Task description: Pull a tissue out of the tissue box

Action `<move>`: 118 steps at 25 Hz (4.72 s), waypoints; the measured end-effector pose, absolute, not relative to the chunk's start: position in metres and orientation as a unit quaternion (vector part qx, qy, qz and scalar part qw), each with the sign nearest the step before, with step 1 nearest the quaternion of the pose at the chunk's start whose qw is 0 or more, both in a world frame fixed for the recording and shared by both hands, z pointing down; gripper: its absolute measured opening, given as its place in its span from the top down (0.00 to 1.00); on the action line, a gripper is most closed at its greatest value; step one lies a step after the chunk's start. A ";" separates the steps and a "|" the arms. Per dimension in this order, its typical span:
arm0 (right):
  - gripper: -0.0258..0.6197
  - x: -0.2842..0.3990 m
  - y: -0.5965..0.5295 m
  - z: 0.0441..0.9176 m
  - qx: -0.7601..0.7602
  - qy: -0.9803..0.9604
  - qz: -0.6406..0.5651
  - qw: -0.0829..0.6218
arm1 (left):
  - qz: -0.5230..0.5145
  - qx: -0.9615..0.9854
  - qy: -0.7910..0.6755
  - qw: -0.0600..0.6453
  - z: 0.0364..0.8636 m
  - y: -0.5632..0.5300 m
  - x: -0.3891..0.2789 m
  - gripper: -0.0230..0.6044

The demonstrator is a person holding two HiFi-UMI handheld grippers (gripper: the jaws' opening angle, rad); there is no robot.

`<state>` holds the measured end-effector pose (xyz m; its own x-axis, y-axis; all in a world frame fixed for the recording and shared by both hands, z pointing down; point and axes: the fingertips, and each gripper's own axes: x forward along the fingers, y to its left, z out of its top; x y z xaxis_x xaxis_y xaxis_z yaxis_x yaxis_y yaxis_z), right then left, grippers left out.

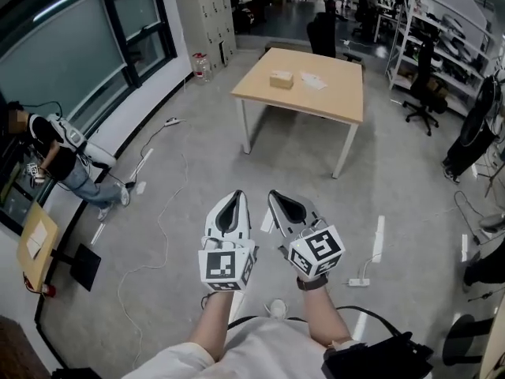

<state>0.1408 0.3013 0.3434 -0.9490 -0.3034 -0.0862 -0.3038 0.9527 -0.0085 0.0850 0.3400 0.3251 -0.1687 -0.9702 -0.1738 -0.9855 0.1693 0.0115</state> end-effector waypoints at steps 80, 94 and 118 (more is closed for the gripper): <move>0.96 -0.414 -0.921 0.403 -0.400 0.916 0.006 -0.023 | 0.054 -0.825 0.559 -0.054 0.404 -0.920 -0.477 0.96; 0.96 -0.388 -1.001 0.473 -0.409 0.906 -0.038 -0.099 | -0.024 -0.825 0.561 -0.069 0.474 -0.990 -0.472 0.96; 0.43 -0.372 -0.980 0.682 -0.439 0.824 -0.174 -0.314 | -0.107 -0.807 0.545 -0.202 0.613 -0.976 -0.459 0.96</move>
